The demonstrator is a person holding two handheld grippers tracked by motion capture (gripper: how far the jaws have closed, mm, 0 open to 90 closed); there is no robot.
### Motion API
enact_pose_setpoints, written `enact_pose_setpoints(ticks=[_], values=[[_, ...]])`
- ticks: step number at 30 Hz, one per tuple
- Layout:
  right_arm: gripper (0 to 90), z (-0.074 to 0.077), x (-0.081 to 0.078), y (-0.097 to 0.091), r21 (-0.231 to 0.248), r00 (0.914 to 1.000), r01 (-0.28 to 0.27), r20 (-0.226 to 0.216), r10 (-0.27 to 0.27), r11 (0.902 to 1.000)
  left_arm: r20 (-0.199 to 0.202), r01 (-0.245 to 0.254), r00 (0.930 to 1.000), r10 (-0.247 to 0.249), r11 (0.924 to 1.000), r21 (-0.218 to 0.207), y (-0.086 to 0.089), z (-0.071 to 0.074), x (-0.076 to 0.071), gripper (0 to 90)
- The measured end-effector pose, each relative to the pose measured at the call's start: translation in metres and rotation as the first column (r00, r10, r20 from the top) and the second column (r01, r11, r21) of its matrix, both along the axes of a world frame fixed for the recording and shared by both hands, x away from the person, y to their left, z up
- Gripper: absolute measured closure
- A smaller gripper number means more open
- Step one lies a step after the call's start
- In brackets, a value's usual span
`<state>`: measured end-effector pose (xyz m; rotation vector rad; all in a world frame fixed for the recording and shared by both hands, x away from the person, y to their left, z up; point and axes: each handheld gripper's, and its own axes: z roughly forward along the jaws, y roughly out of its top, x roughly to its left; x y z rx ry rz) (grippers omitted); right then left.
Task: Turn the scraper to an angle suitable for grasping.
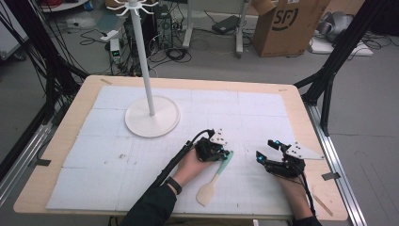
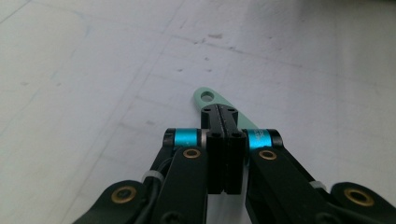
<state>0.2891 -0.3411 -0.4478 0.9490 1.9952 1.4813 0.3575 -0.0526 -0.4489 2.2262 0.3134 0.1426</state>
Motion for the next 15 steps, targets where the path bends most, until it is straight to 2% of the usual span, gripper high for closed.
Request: enact_pose_setpoints(ticks=[4,6,7,8,10,13,15], values=[[29.1,0.0,0.0,0.0,0.002,1.0,-0.002,-0.002,0.002,1.0,-0.006,0.009,0.9999,-0.009,1.0,-0.003,0.001,0.002,0.0,89.8],[29.1,0.0,0.0,0.0,-0.001,1.0,-0.002,0.003,0.002,1.0,-0.002,0.002,1.0,-0.002,0.9998,-0.021,0.009,0.006,-0.001,89.8],[29.1,0.0,0.0,0.0,-0.001,1.0,-0.002,0.004,0.002,1.0,0.008,-0.008,0.9999,0.008,0.9989,-0.046,0.015,0.008,-0.002,89.7],[29.1,0.0,0.0,0.0,-0.001,1.0,-0.002,0.005,0.002,1.0,0.01,-0.025,0.9996,0.026,0.9968,-0.076,0.026,0.012,-0.003,89.4],[29.1,0.0,0.0,0.0,-0.004,1.0,-0.003,0.006,0.003,1.0,0.031,-0.05,0.9981,0.054,0.9929,-0.108,0.044,0.018,-0.005,87.2],[29.1,0.0,0.0,0.0,-0.007,0.9999,-0.003,0.011,0.003,1.0,0.036,-0.108,0.9926,0.116,0.9803,-0.165,0.079,0.025,-0.011,82.7],[29.1,0.0,0.0,0.001,-0.01,0.9999,0.0,0.01,0.0,1.0,0.058,-0.135,0.9872,0.149,0.9716,-0.194,0.104,0.028,-0.016,76.9]])
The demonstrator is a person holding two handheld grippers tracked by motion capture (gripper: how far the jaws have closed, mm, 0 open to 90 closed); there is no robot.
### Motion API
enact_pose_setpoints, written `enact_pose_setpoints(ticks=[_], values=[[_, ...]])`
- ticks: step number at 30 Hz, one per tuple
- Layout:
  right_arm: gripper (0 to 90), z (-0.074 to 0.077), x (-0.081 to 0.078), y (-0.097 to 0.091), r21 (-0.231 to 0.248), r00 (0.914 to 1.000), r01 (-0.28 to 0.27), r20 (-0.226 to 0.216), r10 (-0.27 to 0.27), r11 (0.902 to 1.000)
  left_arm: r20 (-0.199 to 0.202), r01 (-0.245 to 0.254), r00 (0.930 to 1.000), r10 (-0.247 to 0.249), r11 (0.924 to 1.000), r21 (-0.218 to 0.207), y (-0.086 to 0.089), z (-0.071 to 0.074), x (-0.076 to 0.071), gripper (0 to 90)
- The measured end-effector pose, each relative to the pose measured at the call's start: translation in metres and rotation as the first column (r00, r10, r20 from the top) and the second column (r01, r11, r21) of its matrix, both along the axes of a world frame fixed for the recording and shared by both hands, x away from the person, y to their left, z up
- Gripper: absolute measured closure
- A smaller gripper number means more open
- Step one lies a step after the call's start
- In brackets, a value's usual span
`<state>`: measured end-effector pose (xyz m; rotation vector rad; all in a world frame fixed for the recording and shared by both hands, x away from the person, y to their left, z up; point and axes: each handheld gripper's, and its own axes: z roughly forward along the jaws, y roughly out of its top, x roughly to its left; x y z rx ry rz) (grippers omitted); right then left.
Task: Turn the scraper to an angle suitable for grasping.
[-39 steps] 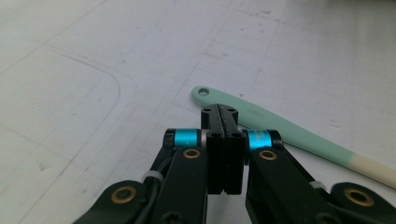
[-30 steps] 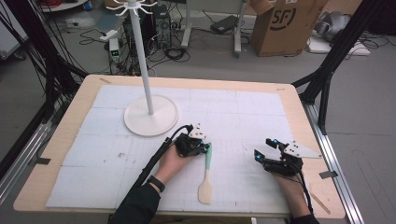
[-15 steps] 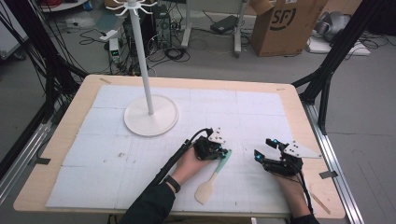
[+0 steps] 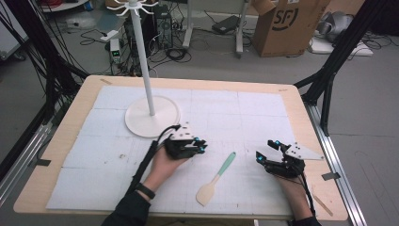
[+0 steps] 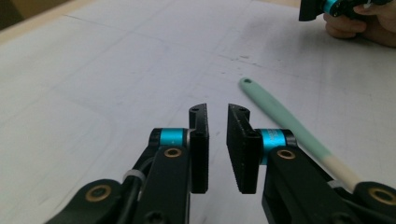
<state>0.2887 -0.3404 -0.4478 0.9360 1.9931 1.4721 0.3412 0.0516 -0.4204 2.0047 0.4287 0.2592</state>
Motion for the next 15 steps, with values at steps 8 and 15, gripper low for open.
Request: enact_pose_setpoints(ticks=[8,15], values=[[29.1,0.0,0.001,-0.001,0.011,1.0,0.007,-0.005,-0.007,0.9999,0.015,-0.167,0.9855,0.169,0.9807,-0.103,0.106,-0.003,-0.028,53.7],[29.1,0.0,0.001,0.0,0.001,0.9998,0.015,-0.009,-0.015,0.9999,0.008,-0.255,0.9645,0.264,0.9399,-0.227,0.183,-0.017,-0.057,31.9]])
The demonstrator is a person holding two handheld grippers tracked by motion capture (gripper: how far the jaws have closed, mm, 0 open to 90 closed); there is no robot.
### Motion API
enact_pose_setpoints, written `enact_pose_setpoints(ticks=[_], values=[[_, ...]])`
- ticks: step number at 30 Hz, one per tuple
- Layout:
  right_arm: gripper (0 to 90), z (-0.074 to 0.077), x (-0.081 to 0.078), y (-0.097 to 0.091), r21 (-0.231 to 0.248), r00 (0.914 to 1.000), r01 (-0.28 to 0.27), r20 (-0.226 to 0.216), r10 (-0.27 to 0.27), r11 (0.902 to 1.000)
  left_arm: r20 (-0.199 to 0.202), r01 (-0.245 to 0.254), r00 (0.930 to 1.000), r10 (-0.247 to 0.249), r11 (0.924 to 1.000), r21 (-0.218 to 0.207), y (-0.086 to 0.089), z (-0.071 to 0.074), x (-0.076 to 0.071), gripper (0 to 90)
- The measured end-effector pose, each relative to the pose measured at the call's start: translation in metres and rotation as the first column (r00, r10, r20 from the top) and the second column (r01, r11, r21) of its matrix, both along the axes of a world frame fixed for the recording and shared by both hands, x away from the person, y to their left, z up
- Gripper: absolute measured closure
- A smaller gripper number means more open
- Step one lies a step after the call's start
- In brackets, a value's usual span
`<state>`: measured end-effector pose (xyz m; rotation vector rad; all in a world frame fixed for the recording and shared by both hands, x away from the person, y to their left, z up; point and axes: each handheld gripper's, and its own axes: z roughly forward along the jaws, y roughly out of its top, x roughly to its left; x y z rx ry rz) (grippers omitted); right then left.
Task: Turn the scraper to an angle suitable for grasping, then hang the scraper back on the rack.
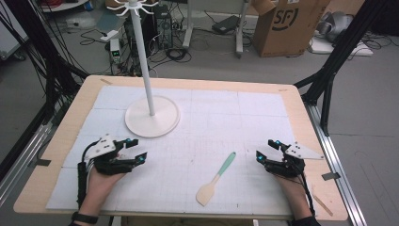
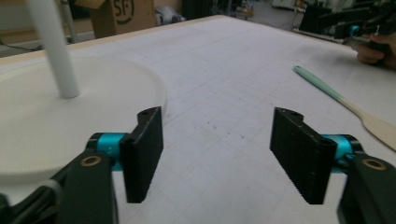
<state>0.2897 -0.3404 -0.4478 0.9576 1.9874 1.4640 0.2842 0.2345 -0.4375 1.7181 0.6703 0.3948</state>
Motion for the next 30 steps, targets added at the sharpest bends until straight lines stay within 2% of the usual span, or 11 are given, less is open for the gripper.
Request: enact_pose_setpoints(ticks=[3,4,8,11,13,17,23,27,30], values=[[29.1,0.0,0.0,0.0,-0.001,1.0,0.0,0.002,0.0,1.0,0.024,-0.02,0.9995,0.021,0.9993,-0.032,0.02,-0.004,-0.009,28.6],[29.1,0.0,0.0,0.0,-0.001,1.0,0.001,0.001,-0.001,1.0,0.037,-0.025,0.9989,0.027,0.9981,-0.056,0.028,-0.006,-0.012,27.4],[29.1,0.0,0.0,0.001,-0.007,1.0,-0.001,0.005,0.001,1.0,0.073,-0.065,0.9948,0.072,0.9944,-0.083,0.05,-0.011,-0.019,23.8],[29.0,0.0,0.0,0.0,-0.005,1.0,0.002,0.004,-0.002,1.0,0.071,-0.095,0.9923,0.101,0.9914,-0.09,0.062,-0.013,-0.019,22.9],[29.0,0.0,0.0,0.001,-0.005,1.0,0.001,0.005,-0.001,1.0,0.072,-0.103,0.9912,0.111,0.9881,-0.115,0.065,-0.014,-0.02,22.6],[29.0,0.0,-0.001,0.001,-0.009,1.0,-0.003,0.005,0.003,1.0,0.076,-0.101,0.9911,0.109,0.9893,-0.105,0.065,-0.014,-0.02,22.5],[29.0,0.0,0.0,0.0,-0.006,1.0,0.003,0.004,-0.003,1.0,0.058,-0.092,0.9932,0.101,0.9869,-0.132,0.062,-0.012,-0.02,20.7],[29.0,0.0,-0.001,0.001,-0.012,1.0,-0.003,0.005,0.003,0.9999,0.058,-0.084,0.9938,0.094,0.9835,-0.16,0.055,-0.005,-0.022,19.6],[28.6,0.0,-0.001,0.002,-0.021,0.9999,-0.005,0.015,0.006,0.9998,0.065,-0.068,0.9948,0.079,0.9859,-0.153,0.043,0.001,-0.021,18.6]])
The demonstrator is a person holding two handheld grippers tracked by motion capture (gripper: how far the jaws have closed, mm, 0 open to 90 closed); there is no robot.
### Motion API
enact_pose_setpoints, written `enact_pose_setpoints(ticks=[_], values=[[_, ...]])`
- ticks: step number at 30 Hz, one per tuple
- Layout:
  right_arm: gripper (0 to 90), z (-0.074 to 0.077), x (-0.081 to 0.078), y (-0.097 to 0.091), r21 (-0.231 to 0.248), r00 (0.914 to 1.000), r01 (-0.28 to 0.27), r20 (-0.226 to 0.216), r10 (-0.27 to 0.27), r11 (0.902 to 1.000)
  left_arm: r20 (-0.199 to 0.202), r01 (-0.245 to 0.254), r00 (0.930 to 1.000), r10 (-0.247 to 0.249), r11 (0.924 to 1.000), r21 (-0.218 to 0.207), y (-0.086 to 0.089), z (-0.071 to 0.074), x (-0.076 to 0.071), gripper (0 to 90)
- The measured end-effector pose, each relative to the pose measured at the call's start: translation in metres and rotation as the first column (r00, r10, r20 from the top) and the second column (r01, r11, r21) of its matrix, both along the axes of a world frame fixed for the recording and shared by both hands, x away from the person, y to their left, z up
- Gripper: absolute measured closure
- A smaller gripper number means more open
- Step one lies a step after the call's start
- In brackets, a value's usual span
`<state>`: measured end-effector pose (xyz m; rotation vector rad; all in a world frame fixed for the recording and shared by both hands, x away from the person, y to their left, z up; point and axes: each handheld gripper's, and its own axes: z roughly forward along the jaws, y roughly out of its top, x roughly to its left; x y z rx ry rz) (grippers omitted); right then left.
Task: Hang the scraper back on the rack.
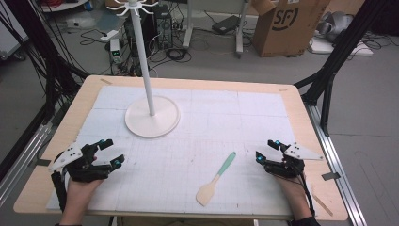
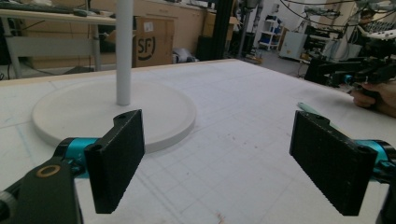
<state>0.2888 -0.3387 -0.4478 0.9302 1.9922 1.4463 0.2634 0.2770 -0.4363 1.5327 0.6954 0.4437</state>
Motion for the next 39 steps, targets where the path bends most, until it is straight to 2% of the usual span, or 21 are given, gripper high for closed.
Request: enact_pose_setpoints(ticks=[4,11,13,15,17,22,24,31,34,39], values=[[28.5,0.0,-0.001,0.001,-0.001,1.0,-0.003,-0.004,0.003,1.0,0.002,0.026,0.9997,-0.026,0.9997,0.005,-0.025,0.008,0.004,18.6],[28.3,0.0,0.0,-0.001,0.012,1.0,-0.004,0.0,0.004,0.9999,-0.051,0.061,0.9968,-0.061,0.9981,0.01,-0.076,0.014,0.013,19.5],[28.3,0.0,0.0,-0.001,0.014,1.0,-0.003,-0.003,0.003,0.9999,-0.055,0.077,0.9957,-0.075,0.9964,0.037,-0.092,0.016,0.014,19.7],[28.3,0.0,0.0,-0.001,0.017,1.0,-0.005,-0.005,0.005,0.9998,-0.068,0.1,0.993,-0.097,0.9941,0.042,-0.108,0.017,0.016,19.8],[28.3,0.0,0.0,-0.001,0.019,1.0,-0.005,-0.005,0.005,0.9998,-0.082,0.124,0.9894,-0.12,0.9912,0.047,-0.124,0.018,0.017,20.2],[28.3,0.0,0.0,-0.002,0.019,1.0,-0.005,-0.005,0.005,0.9998,-0.12,0.172,0.9799,-0.16,0.9801,0.099,-0.16,0.018,0.018,23.0],[28.3,0.0,0.0,-0.002,0.02,1.0,-0.004,-0.006,0.005,0.9998,-0.139,0.186,0.9752,-0.172,0.9777,0.097,-0.171,0.017,0.019,24.4],[28.3,0.0,0.0,-0.002,0.022,1.0,-0.004,-0.004,0.004,0.9998,-0.173,0.191,0.9711,-0.164,0.9698,0.151,-0.207,0.008,0.016,24.9],[28.3,0.0,0.0,-0.002,0.023,1.0,-0.005,-0.006,0.005,0.9997,-0.186,0.216,0.9651,-0.184,0.9609,0.172,-0.223,0.004,0.014,25.7],[28.3,0.0,0.0,-0.002,0.023,1.0,-0.005,-0.007,0.006,0.9997,-0.211,0.241,0.9575,-0.197,0.947,0.212,-0.245,-0.002,0.008,32.7]])
